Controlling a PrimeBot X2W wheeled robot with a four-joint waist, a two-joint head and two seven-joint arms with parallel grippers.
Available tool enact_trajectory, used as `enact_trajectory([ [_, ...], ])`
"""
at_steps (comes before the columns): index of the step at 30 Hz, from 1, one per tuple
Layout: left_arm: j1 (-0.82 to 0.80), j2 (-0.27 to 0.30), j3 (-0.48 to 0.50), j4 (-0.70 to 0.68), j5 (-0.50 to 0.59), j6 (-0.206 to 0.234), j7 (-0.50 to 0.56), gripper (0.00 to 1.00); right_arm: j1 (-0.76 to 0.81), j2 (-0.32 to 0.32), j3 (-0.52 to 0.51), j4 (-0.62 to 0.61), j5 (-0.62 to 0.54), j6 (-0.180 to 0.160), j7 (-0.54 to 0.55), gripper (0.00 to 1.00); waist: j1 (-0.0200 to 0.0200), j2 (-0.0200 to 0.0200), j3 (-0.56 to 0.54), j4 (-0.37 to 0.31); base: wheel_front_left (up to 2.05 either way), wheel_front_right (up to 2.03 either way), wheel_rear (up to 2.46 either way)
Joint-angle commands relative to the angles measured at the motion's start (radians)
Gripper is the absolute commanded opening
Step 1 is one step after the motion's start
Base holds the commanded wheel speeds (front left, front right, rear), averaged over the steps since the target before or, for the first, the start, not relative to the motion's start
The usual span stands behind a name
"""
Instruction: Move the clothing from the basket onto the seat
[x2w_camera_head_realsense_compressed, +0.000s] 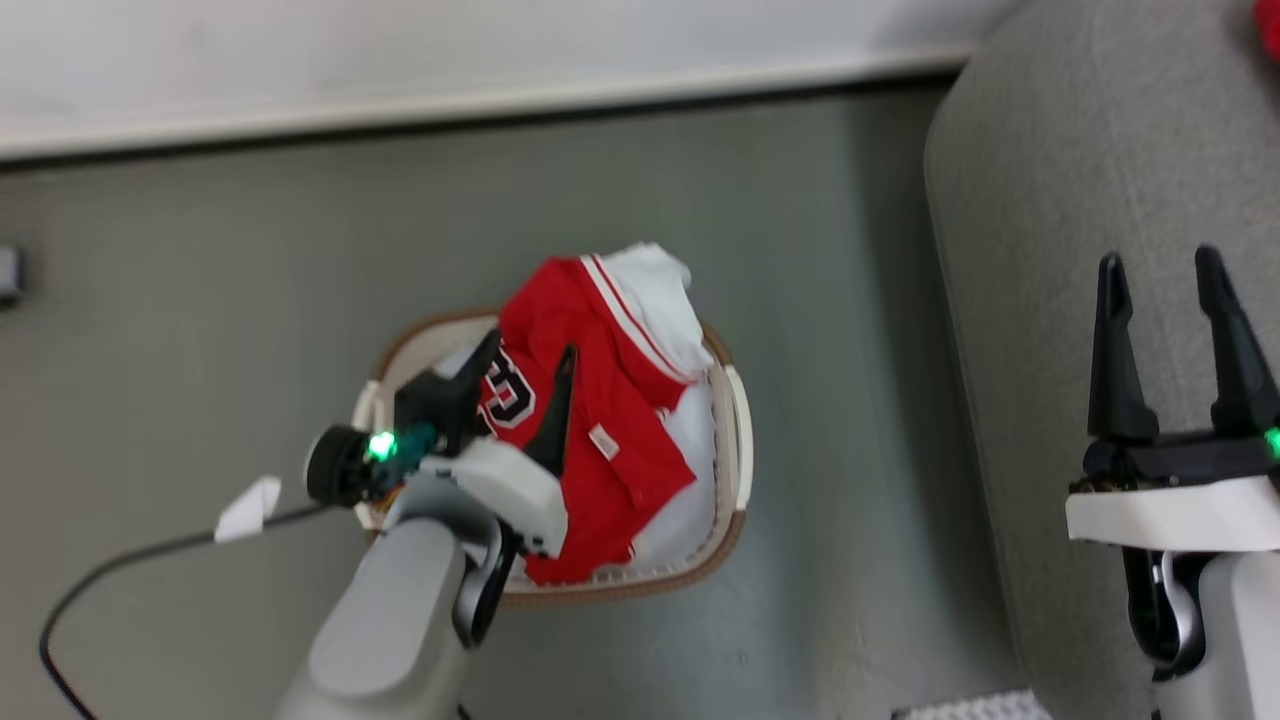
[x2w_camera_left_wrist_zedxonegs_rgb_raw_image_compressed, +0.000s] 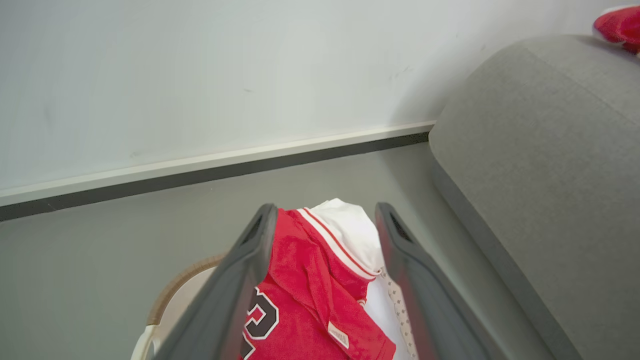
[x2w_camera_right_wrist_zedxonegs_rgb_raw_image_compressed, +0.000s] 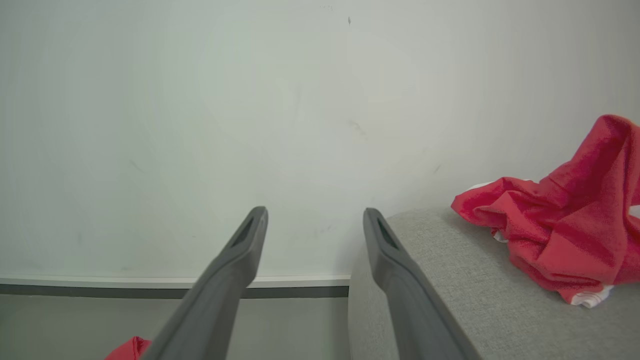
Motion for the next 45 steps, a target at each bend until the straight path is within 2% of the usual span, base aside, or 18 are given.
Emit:
enact_trajectory([
  [1, -0.058, 0.006, -0.011, 0.046, -0.020, 0.011, 0.014, 1.00, -0.030, -0.002, 0.008, -0.022, 0.004, -0.003, 0.001, 1.00, -0.0004, 0.0000, 0.147, -0.041, 0.00, 0.00, 0.00],
  [3, -0.121, 0.006, -0.027, 0.108, -0.003, 0.027, 0.034, 1.00, -0.051, -0.002, 0.021, -0.046, 0.004, -0.003, 0.001, 1.00, -0.0004, 0.0000, 0.192, -0.048, 0.00, 0.00, 0.00],
  [10, -0.285, 0.006, -0.060, 0.302, -0.054, 0.070, 0.083, 1.00, -0.074, -0.002, 0.039, -0.091, -0.014, -0.003, 0.001, 1.00, -0.0004, 0.0000, 0.306, -0.062, 0.00, 0.00, 0.00],
  [22, -0.458, 0.006, -0.086, 0.505, -0.168, 0.139, 0.081, 1.00, -0.085, -0.002, 0.058, -0.120, -0.019, -0.003, 0.001, 1.00, -0.0004, 0.0000, 0.369, -0.071, 0.00, 0.00, 0.00],
  [33, -0.563, 0.010, -0.100, 0.617, -0.186, 0.143, 0.056, 1.00, -0.072, -0.002, 0.061, -0.137, 0.012, -0.003, 0.001, 1.00, -0.0004, 0.0000, 0.429, -0.098, 0.00, 0.00, 0.00],
  [45, -0.614, 0.013, -0.114, 0.660, -0.196, 0.134, 0.023, 1.00, -0.039, -0.002, 0.047, -0.142, 0.003, -0.003, 0.001, 1.00, -0.0004, 0.0000, 0.463, -0.094, 0.00, 0.00, 0.00],
])
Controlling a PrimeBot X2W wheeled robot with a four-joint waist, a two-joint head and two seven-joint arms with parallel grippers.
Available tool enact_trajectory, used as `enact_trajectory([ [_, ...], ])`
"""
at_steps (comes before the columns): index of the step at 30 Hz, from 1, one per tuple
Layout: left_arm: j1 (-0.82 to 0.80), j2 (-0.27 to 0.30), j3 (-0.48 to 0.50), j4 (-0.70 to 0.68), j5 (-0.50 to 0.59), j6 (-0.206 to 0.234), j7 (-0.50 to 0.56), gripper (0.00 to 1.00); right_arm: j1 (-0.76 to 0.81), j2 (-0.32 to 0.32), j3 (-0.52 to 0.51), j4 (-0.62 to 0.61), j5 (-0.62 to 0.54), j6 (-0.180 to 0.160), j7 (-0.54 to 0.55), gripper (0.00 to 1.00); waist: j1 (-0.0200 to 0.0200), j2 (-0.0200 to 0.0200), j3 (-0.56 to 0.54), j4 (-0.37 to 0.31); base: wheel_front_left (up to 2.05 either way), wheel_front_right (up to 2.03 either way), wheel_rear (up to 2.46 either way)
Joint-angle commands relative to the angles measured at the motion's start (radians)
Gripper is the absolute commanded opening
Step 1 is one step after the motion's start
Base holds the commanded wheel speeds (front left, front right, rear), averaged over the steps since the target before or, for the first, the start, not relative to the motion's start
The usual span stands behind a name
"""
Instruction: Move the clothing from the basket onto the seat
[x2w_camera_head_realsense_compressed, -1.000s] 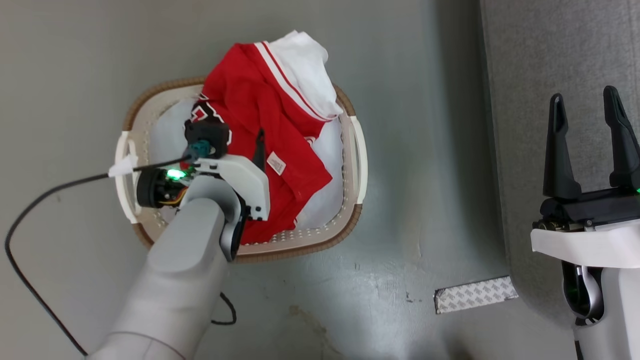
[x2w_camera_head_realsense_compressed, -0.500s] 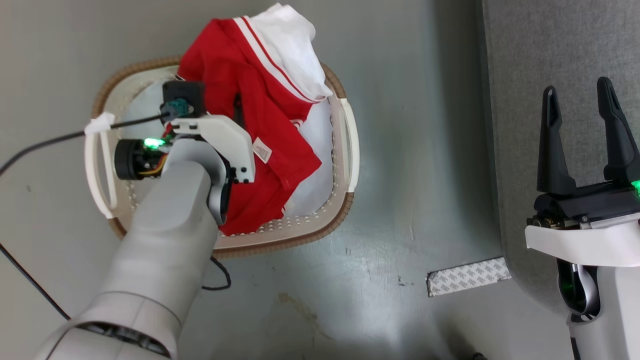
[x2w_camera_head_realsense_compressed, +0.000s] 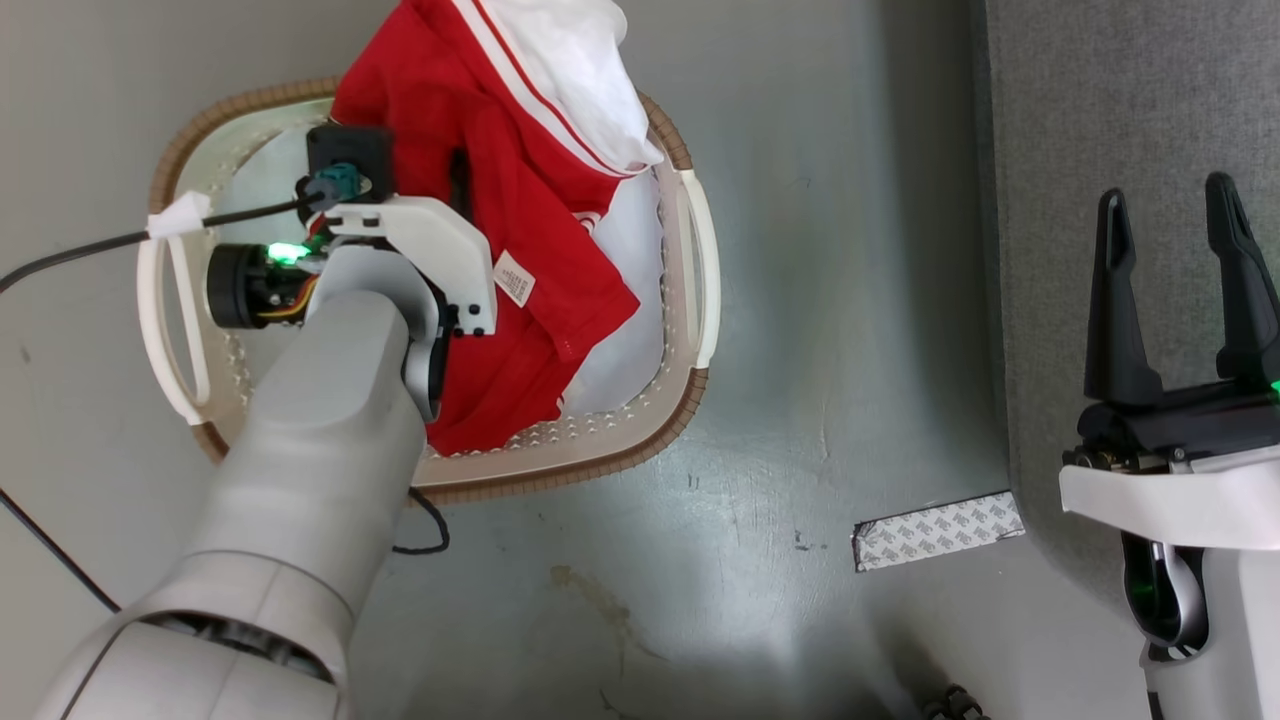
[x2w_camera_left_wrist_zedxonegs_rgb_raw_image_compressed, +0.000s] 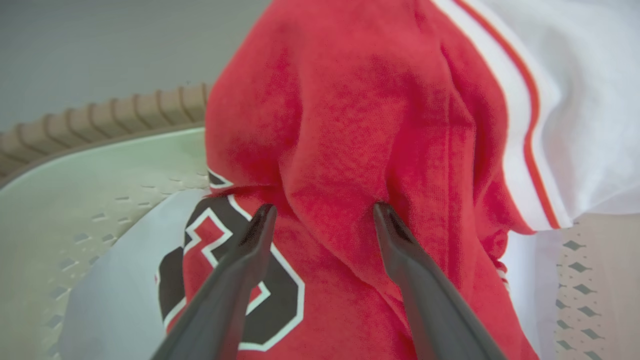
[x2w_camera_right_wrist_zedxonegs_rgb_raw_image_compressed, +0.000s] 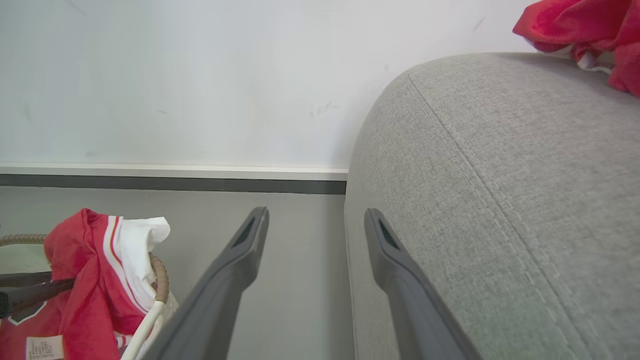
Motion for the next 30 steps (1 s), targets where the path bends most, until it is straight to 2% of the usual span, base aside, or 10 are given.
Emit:
enact_trajectory([
  [1, -0.013, 0.009, -0.004, 0.004, -0.012, -0.002, -0.007, 1.00, 0.011, -0.001, -0.005, -0.007, 0.000, -0.002, 0.001, 1.00, 0.0000, 0.0000, 0.002, 0.000, 0.00, 0.00, 0.00],
  [7, -0.012, 0.006, -0.018, 0.014, -0.019, -0.027, -0.024, 1.00, 0.030, -0.001, -0.014, -0.013, -0.016, -0.003, 0.001, 1.00, 0.0000, 0.0000, 0.008, 0.008, 0.05, 0.05, 0.05],
  [10, -0.007, 0.004, -0.029, 0.016, -0.021, -0.050, -0.032, 0.49, 0.036, -0.001, -0.015, -0.017, -0.026, -0.003, 0.001, 1.00, 0.0000, 0.0000, 0.010, 0.017, 0.07, 0.07, 0.07],
  [13, -0.001, 0.003, -0.044, 0.016, -0.024, -0.081, -0.042, 0.22, 0.044, -0.001, -0.015, -0.020, -0.033, -0.003, 0.001, 1.00, 0.0000, 0.0000, 0.011, 0.024, 0.04, 0.04, 0.04],
  [14, 0.001, 0.002, -0.047, 0.013, -0.027, -0.093, -0.043, 0.07, 0.045, -0.001, -0.015, -0.021, -0.035, -0.003, 0.001, 1.00, 0.0000, 0.0000, 0.012, 0.026, 0.03, 0.03, 0.03],
  [15, 0.003, 0.002, -0.047, 0.010, -0.032, -0.101, -0.047, 0.00, 0.045, -0.001, -0.016, -0.022, -0.038, -0.003, 0.001, 1.00, 0.0000, 0.0000, 0.012, 0.027, 0.02, 0.02, 0.02],
  [18, 0.013, 0.002, -0.063, -0.015, -0.046, -0.128, -0.054, 0.00, 0.044, -0.001, -0.016, -0.019, -0.040, -0.003, 0.001, 1.00, 0.0000, 0.0000, 0.010, 0.028, 0.00, 0.00, 0.00],
  [24, 0.025, 0.002, -0.089, -0.087, -0.083, -0.156, -0.062, 0.00, 0.028, -0.001, -0.011, -0.008, -0.038, -0.003, 0.001, 1.00, 0.0000, 0.0000, 0.005, 0.035, 0.00, 0.00, 0.00],
  [30, 0.071, 0.003, -0.071, -0.227, -0.093, -0.185, -0.063, 0.00, -0.006, -0.001, 0.001, 0.008, -0.021, -0.003, 0.001, 1.00, 0.0000, 0.0000, -0.022, 0.050, 0.00, 0.00, 0.00],
])
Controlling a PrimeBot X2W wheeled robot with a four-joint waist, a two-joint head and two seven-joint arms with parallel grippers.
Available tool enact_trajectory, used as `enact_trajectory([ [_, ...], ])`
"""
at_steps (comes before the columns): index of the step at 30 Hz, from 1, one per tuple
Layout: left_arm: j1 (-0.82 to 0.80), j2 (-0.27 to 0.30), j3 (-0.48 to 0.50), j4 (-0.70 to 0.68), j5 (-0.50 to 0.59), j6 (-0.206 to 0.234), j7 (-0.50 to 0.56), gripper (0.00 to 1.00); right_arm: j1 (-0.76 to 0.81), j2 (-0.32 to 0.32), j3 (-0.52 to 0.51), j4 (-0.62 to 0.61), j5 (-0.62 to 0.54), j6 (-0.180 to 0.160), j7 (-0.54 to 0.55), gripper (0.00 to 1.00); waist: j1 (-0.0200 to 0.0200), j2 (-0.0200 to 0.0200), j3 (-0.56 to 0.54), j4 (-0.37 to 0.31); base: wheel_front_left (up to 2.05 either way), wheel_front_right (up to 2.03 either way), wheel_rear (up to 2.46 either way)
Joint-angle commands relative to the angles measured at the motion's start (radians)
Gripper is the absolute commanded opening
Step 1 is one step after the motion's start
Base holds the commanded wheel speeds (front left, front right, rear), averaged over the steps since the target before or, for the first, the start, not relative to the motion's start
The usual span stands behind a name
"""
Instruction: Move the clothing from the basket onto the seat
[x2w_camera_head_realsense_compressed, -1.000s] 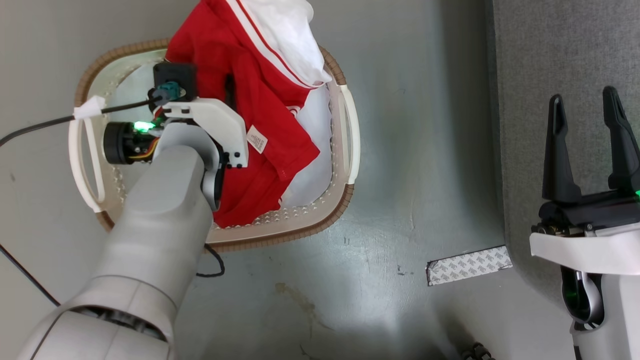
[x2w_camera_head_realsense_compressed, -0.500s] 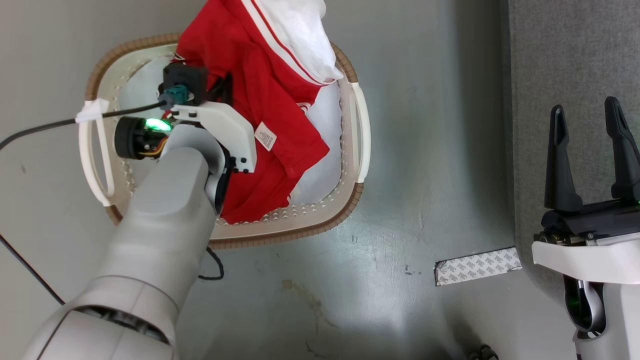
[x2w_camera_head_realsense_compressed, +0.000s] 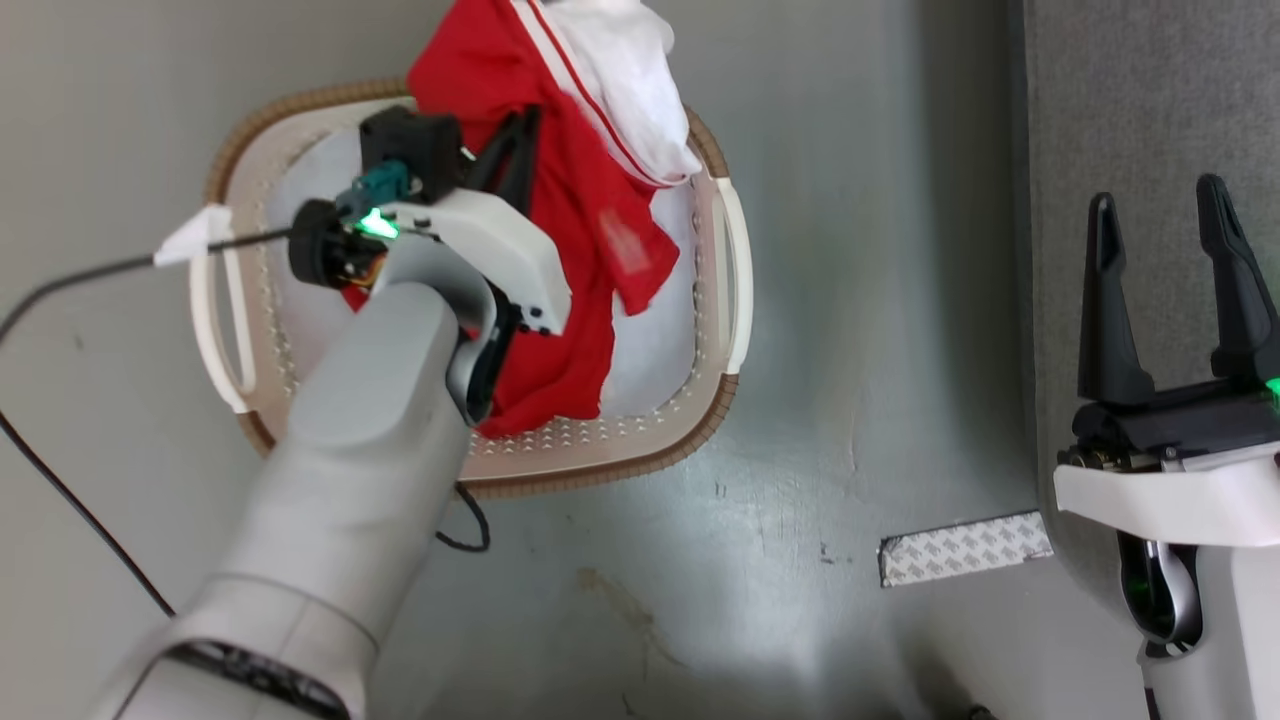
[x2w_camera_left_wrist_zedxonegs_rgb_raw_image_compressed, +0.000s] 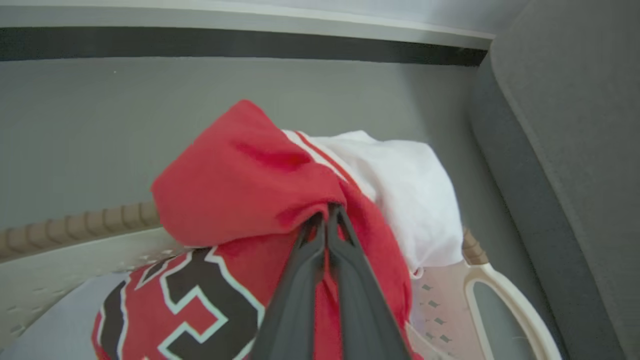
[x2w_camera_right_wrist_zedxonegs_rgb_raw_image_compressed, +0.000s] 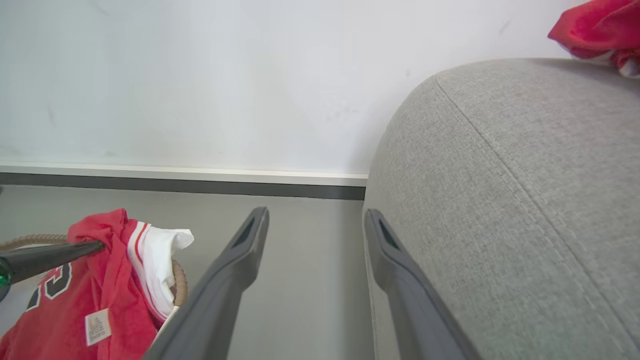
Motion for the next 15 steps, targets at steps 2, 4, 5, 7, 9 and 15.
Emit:
enact_trajectory([
  [2, 0.055, 0.006, 0.021, -0.062, -0.011, -0.021, -0.001, 0.00, -0.016, -0.002, 0.000, 0.018, 0.007, -0.003, 0.001, 1.00, 0.0000, 0.0000, -0.040, 0.016, 0.00, 0.00, 0.00],
  [4, 0.100, 0.006, 0.033, -0.113, -0.022, -0.041, -0.001, 0.00, -0.017, -0.002, 0.001, 0.036, 0.009, -0.003, 0.001, 1.00, 0.0000, 0.0000, -0.077, 0.027, 0.00, 0.00, 0.00],
  [5, 0.123, 0.006, 0.038, -0.138, -0.025, -0.047, -0.001, 0.00, -0.016, -0.002, 0.003, 0.044, 0.008, -0.003, 0.001, 1.00, 0.0000, 0.0000, -0.099, 0.033, 0.00, 0.00, 0.00],
  [7, 0.172, 0.005, 0.049, -0.186, -0.034, -0.059, -0.001, 0.00, -0.010, -0.002, 0.009, 0.063, 0.012, -0.003, 0.001, 1.00, 0.0000, 0.0000, -0.145, 0.042, 0.00, 0.00, 0.00],
  [9, 0.224, 0.005, 0.060, -0.234, -0.044, -0.068, -0.001, 0.00, -0.001, -0.002, 0.012, 0.083, 0.019, -0.003, 0.001, 1.00, 0.0000, 0.0000, -0.198, 0.052, 0.00, 0.00, 0.00],
  [15, 0.376, 0.005, 0.088, -0.363, -0.077, -0.086, -0.001, 0.00, 0.036, -0.002, 0.047, 0.148, 0.046, -0.003, 0.001, 1.00, 0.0000, 0.0000, -0.372, 0.064, 0.00, 0.00, 0.00],
])
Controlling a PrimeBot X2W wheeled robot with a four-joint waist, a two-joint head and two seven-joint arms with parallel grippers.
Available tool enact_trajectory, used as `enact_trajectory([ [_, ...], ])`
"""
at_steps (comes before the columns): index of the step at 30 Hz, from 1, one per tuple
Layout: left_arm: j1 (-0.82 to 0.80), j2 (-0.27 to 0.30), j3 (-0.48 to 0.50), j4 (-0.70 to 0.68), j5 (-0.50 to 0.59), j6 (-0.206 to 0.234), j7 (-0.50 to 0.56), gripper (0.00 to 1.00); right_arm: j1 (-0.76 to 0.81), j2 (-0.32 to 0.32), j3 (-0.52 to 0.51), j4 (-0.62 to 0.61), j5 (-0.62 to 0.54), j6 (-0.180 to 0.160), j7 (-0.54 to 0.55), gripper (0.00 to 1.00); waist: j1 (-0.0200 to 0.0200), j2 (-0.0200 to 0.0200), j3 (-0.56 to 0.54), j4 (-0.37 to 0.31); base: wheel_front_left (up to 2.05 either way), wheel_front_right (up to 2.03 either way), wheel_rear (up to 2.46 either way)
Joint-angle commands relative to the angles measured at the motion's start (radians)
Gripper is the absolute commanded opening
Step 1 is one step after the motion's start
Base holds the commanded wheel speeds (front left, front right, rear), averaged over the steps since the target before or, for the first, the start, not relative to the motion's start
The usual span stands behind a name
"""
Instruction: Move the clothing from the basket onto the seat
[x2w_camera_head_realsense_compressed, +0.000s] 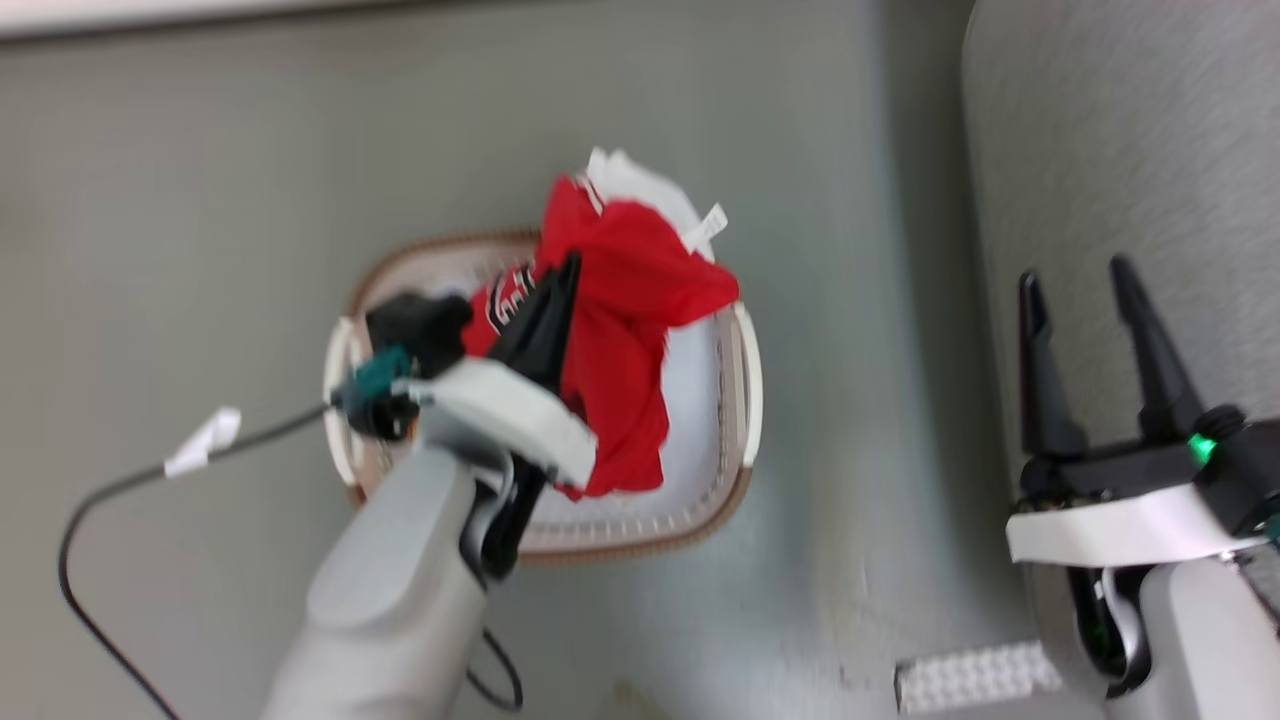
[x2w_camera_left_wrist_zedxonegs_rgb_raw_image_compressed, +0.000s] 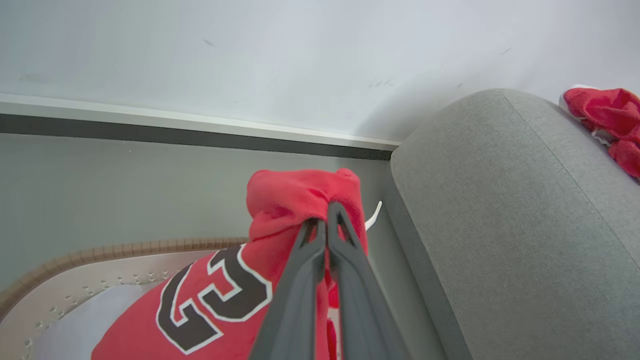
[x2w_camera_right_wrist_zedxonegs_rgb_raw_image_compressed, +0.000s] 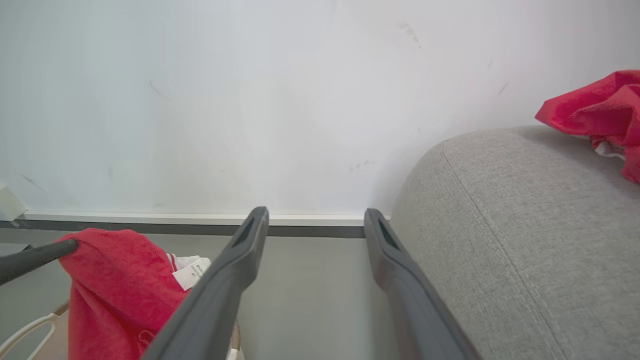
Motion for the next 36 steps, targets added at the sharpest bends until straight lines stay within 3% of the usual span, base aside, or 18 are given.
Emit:
enact_trajectory([
  [1, 0.053, 0.004, 0.009, -0.032, -0.004, -0.006, -0.001, 0.00, 0.025, -0.003, 0.010, 0.020, 0.018, -0.002, 0.001, 1.00, 0.0001, 0.0000, -0.145, 0.016, 0.00, 0.00, 0.00],
  [13, 0.313, 0.024, 0.051, -0.260, 0.044, 0.018, 0.001, 0.00, 0.158, -0.003, 0.078, 0.102, 0.077, -0.002, 0.001, 1.00, 0.0001, 0.0000, -0.472, 0.006, 0.00, 0.00, 0.00],
  [18, 0.409, 0.047, 0.055, -0.378, 0.031, 0.056, 0.027, 0.00, 0.207, -0.003, 0.129, 0.100, 0.068, -0.002, 0.001, 1.00, 0.0001, 0.0000, -0.564, 0.007, 0.00, 0.00, 0.00],
  [27, 0.519, 0.074, 0.058, -0.597, 0.020, 0.123, 0.101, 0.00, 0.249, -0.003, 0.234, 0.065, 0.044, -0.003, 0.001, 1.00, 0.0001, 0.0000, -0.630, 0.036, 0.00, 0.00, 0.00],
  [36, 0.559, 0.087, 0.031, -0.742, 0.037, 0.151, 0.158, 0.00, 0.214, -0.003, 0.385, 0.006, 0.004, -0.002, 0.001, 1.00, 0.0001, 0.0000, -0.638, 0.066, 0.00, 0.00, 0.00],
])
